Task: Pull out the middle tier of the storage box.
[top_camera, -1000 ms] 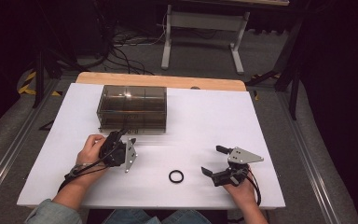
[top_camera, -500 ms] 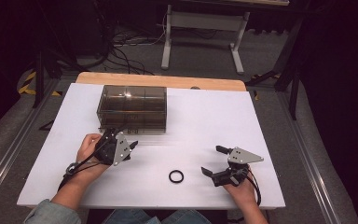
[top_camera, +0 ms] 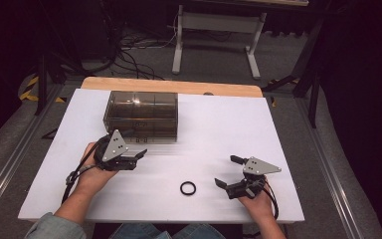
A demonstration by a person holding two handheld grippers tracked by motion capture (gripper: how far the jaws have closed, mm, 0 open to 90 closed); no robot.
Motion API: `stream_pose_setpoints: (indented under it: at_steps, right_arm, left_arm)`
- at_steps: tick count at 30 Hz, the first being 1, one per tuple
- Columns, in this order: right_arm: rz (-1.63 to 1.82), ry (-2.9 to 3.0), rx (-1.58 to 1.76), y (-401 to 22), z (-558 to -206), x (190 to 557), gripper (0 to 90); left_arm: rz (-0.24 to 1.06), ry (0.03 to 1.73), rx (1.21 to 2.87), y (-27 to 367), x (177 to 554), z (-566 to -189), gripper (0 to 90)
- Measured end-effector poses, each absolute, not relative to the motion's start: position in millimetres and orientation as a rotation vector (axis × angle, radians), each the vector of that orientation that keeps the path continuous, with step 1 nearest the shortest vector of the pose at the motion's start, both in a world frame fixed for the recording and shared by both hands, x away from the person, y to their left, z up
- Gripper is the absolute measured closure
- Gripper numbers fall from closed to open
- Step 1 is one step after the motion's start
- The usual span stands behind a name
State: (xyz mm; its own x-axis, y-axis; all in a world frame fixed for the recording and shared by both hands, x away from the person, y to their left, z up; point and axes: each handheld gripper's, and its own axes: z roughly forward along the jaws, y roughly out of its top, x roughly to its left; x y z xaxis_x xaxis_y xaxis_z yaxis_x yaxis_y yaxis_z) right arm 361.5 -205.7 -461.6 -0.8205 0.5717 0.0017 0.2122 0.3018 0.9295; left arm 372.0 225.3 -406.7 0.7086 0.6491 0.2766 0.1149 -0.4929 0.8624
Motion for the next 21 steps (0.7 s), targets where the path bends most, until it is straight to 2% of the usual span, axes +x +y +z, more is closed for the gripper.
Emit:
stream_pose_setpoints:
  at_steps: [6,18,21]
  right_arm:
    - [1.525,2.246,0.707,-206,-462,362,0.0]
    - [1.526,2.247,0.706,-206,-462,362,0.0]
    - [1.526,2.247,0.706,-206,-462,362,0.0]
  left_arm:
    - [0.614,0.612,1.937,234,376,-403,20.3]
    - [0.409,0.643,1.870,247,386,-402,22.7]
    - [0.383,0.647,1.833,249,388,-402,17.1]
